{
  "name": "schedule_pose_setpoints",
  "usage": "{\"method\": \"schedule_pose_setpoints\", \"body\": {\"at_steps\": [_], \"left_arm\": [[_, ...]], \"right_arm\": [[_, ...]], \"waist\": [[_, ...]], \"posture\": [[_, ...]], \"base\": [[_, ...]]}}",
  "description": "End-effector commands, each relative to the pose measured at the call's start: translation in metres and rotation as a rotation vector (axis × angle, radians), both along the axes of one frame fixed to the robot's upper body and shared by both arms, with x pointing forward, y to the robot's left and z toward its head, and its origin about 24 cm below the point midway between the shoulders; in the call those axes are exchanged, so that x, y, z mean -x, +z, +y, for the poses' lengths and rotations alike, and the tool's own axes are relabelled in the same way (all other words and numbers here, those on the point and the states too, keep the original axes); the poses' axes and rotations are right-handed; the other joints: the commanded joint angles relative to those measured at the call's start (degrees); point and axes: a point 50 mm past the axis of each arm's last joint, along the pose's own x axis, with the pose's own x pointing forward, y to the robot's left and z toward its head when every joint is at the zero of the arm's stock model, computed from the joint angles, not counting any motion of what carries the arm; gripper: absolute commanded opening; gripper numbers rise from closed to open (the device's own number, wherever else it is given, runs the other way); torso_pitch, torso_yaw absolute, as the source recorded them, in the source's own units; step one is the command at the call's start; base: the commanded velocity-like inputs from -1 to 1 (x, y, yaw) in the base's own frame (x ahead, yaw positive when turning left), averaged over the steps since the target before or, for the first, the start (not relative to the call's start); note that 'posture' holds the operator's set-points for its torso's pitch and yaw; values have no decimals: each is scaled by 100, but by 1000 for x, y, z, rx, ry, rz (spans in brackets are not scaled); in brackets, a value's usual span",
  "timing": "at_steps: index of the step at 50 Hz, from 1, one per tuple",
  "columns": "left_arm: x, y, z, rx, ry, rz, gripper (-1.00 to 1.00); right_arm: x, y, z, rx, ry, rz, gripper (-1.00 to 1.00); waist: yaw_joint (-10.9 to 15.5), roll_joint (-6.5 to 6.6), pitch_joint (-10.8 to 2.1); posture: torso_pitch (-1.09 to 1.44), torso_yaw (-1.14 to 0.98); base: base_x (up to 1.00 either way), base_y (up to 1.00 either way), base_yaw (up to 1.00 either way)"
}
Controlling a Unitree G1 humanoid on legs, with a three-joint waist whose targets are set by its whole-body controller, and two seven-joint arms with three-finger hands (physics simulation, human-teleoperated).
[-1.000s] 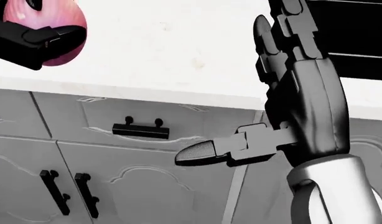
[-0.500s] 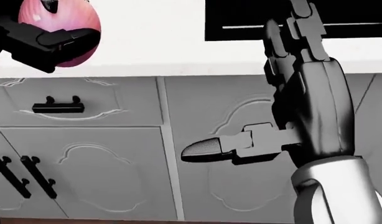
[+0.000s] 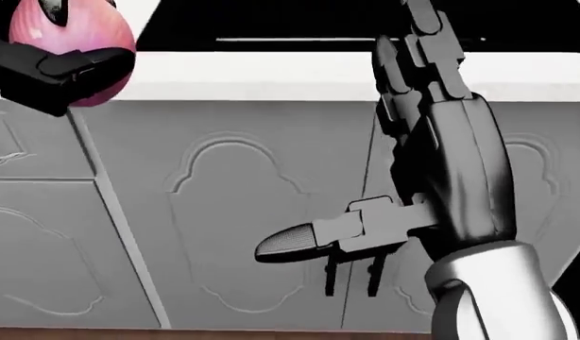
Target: Place the lemon and the onion on separate cutting boards.
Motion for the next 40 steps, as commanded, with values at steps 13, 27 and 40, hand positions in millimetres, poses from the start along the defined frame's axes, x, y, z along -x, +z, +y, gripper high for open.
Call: {"method": "schedule_pose_setpoints", "body": {"at_steps": [13,27,40], "left_arm": [[5,17,-6,-16,-19,-77,-100],[5,18,-7,-19,-27,-78,-100],[5,12,-6,-18,-26,-73,-100]], "right_arm": [[5,14,-2,-8,-9,-87,100],[9,18,-2,-5,-13,-92,100],[8,17,0,-1,-3,-100,100]], "waist": [[-87,-707,-148],[-31,20,-346],[-115,-486,-193]], "posture": [[0,0],[0,0],[0,0]], "base": [[0,-90,0],[0,-85,0],[0,-64,0]]}}
